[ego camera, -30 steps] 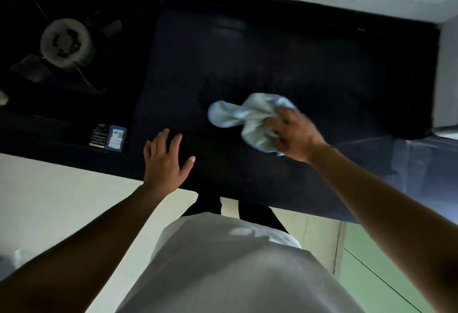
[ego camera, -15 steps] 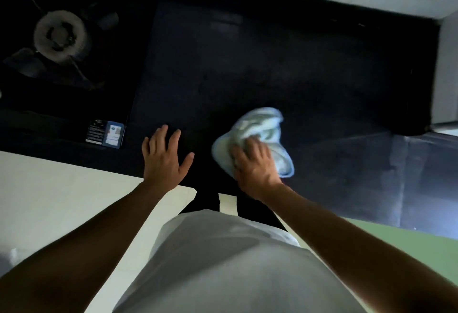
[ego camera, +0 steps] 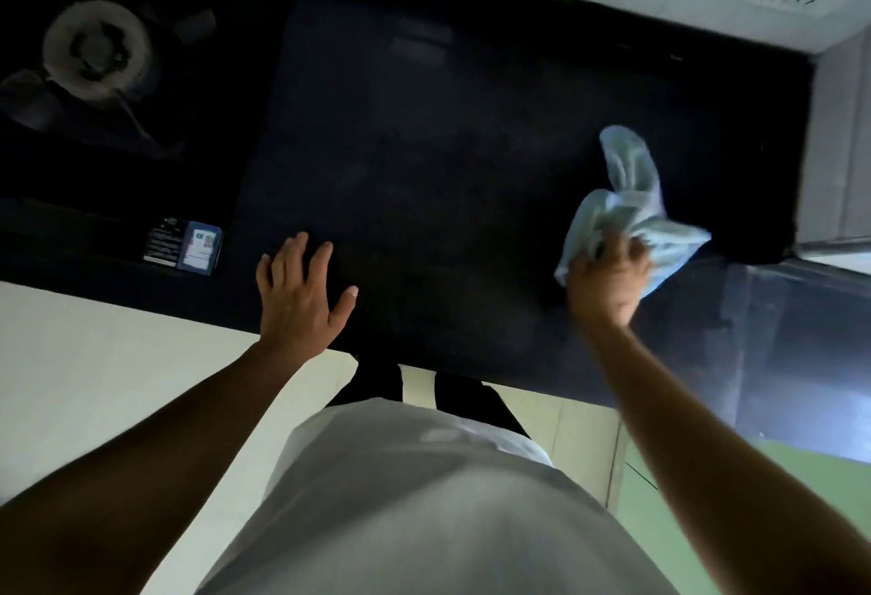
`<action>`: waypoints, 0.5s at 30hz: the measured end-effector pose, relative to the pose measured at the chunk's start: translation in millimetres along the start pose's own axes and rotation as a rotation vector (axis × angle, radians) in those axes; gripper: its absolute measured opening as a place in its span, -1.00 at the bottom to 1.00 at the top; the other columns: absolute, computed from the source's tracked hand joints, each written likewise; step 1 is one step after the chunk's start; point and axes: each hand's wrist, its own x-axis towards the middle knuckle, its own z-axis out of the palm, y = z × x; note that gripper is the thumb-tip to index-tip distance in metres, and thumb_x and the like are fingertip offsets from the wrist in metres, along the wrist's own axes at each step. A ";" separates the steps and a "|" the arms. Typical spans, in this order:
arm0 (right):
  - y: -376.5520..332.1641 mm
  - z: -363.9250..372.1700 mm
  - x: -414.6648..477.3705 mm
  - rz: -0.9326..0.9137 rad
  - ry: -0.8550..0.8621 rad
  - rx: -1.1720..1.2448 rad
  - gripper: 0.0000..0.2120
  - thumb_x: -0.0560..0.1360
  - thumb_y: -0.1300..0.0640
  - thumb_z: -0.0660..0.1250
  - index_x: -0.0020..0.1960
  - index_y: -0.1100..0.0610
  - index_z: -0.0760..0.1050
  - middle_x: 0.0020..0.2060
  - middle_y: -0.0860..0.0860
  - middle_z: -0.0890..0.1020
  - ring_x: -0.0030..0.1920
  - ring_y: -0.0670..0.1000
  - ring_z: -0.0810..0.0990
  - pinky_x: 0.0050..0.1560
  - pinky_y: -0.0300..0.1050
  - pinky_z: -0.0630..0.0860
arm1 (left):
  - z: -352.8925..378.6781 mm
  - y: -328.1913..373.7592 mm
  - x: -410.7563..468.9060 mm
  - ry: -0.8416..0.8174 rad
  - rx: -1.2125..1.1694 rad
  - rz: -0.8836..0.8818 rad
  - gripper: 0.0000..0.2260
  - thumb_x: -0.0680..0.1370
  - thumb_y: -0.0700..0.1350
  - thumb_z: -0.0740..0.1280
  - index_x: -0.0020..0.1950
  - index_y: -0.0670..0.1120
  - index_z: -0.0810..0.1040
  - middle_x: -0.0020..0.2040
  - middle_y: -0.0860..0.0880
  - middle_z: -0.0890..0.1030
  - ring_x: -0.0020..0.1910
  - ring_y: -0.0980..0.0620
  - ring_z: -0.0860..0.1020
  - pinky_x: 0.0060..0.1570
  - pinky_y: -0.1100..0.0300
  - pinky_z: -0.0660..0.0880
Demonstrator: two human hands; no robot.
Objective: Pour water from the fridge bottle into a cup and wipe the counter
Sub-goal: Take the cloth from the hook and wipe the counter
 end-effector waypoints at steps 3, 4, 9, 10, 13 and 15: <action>-43.7 33.9 -62.0 -0.348 -0.143 -0.041 -0.41 0.35 0.11 0.28 0.37 0.25 0.45 0.10 0.37 0.52 0.07 0.35 0.50 0.08 0.18 0.47 | -0.8 0.5 -1.0 0.003 0.005 0.007 -0.38 0.54 0.23 0.16 0.46 -0.15 0.35 0.49 -0.29 0.30 0.47 -0.30 0.27 0.42 -0.31 0.13; -60.2 41.3 -82.0 -0.538 -0.241 -0.065 -0.40 0.33 0.14 0.33 0.37 0.25 0.44 0.08 0.36 0.53 0.04 0.35 0.51 0.04 0.20 0.49 | -1.2 1.1 -0.9 -0.003 0.004 0.005 -0.38 0.54 0.23 0.16 0.46 -0.15 0.35 0.49 -0.29 0.30 0.47 -0.30 0.27 0.41 -0.32 0.13; -96.9 54.7 -48.1 -1.418 -0.373 -0.230 -0.55 0.25 -0.01 0.52 0.13 0.04 0.67 0.12 0.16 0.63 0.19 0.26 0.61 0.10 0.09 0.60 | -5.9 3.9 1.7 -0.050 0.001 -0.014 -0.37 0.50 0.22 0.18 0.43 -0.16 0.36 0.48 -0.31 0.31 0.45 -0.32 0.29 0.40 -0.34 0.14; -103.1 54.0 -23.5 -1.432 -0.334 -0.260 -0.57 0.19 -0.04 0.58 0.04 0.02 0.70 0.11 0.09 0.64 0.15 0.22 0.64 -0.02 0.01 0.64 | -7.1 4.1 1.4 -0.055 0.009 -0.011 -0.37 0.50 0.22 0.19 0.43 -0.16 0.36 0.48 -0.31 0.31 0.45 -0.32 0.29 0.40 -0.34 0.15; -110.7 42.3 48.6 -1.200 -0.345 -0.360 -0.52 0.28 -0.07 0.56 0.18 -0.01 0.65 0.29 -0.02 0.46 0.31 0.23 0.53 0.18 0.12 0.58 | -9.1 4.9 1.3 -0.060 0.037 -0.009 -0.38 0.52 0.22 0.18 0.44 -0.15 0.35 0.48 -0.30 0.30 0.46 -0.31 0.28 0.40 -0.33 0.16; -85.9 21.3 77.0 -0.941 -0.317 -0.395 -0.53 0.41 -0.02 0.50 0.30 0.03 0.57 0.36 0.11 0.46 0.41 0.28 0.40 0.37 0.15 0.40 | -10.3 6.2 1.3 -0.070 0.046 -0.012 -0.38 0.52 0.22 0.17 0.45 -0.15 0.34 0.48 -0.30 0.30 0.46 -0.30 0.28 0.40 -0.33 0.17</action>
